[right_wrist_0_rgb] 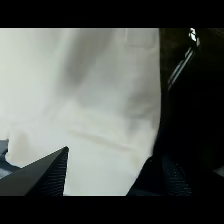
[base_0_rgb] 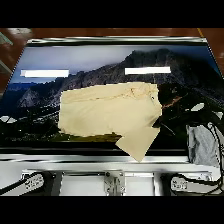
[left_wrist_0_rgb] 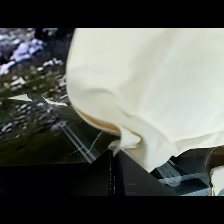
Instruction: Fold the shirts.
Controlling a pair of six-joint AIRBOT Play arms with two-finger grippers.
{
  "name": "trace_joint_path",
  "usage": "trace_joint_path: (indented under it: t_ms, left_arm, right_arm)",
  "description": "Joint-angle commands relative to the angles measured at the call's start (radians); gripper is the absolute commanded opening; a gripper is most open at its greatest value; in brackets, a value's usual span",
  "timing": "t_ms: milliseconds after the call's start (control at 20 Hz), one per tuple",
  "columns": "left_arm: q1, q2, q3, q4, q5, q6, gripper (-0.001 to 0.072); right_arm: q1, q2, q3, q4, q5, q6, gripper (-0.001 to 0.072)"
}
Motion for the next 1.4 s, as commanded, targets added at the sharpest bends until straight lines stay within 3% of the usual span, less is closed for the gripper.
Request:
trace_joint_path:
  t_ms: [0,50,150,250,400,500,600,700,800,900,1000,1150,1250,1350]
  left_arm:
    - [0.000,0.022,0.012,-0.001,-0.004,0.000,0.0034]
    - [0.000,0.022,0.020,-0.002,-0.006,0.000,0.0034]
    - [0.000,0.022,0.036,-0.005,-0.014,0.000,0.0034]
    - [0.000,0.027,0.061,-0.004,-0.018,0.001,0.0033]
    - [0.003,0.059,0.195,-0.004,-0.071,0.003,0.0030]
    - [0.005,0.084,0.400,-0.003,-0.158,0.010,0.0030]
    - [0.004,0.139,0.682,-0.003,-0.165,0.030,0.0030]
    - [0.004,0.205,0.975,-0.004,-0.076,0.029,0.0030]
    - [0.004,0.264,1.242,-0.004,-0.013,0.026,0.0030]
    - [0.005,0.318,1.437,-0.002,-0.010,0.016,0.0030]
    - [0.005,0.387,1.516,0.046,0.000,-0.064,0.0031]
    - [0.005,0.520,1.495,0.246,-0.006,-0.138,0.0031]
    - [0.005,0.581,1.469,0.361,-0.051,-0.160,0.0032]
    - [0.004,0.599,1.433,0.382,-0.124,-0.159,0.0032]
  right_arm:
    - [0.014,-0.015,-0.011,0.005,-0.059,0.024,0.0611]
    - [0.035,-0.022,-0.013,0.003,-0.069,0.023,0.0532]
    - [0.097,-0.030,-0.016,-0.004,-0.094,0.004,0.0498]
    - [0.125,-0.023,0.010,-0.003,-0.100,0.000,0.0086]
    - [0.117,0.049,0.130,0.007,-0.034,-0.077,0.0066]
    - [0.112,0.154,0.275,0.025,-0.020,-0.139,0.0066]
    - [0.111,0.288,0.462,0.038,-0.053,-0.200,0.0066]
    - [0.111,0.428,0.657,0.024,-0.180,-0.264,0.0066]
    - [0.111,0.556,0.809,-0.014,-0.361,-0.263,0.0065]
    - [0.111,0.658,0.908,-0.035,-0.431,-0.261,0.0065]
    - [0.111,0.747,0.948,-0.069,-0.399,-0.208,0.0065]
    - [0.111,0.874,0.948,-0.190,-0.314,-0.135,0.0066]
    - [0.111,0.933,0.948,-0.295,-0.255,-0.053,0.0065]
    - [0.111,0.959,0.948,-0.376,-0.203,-0.011,0.0066]
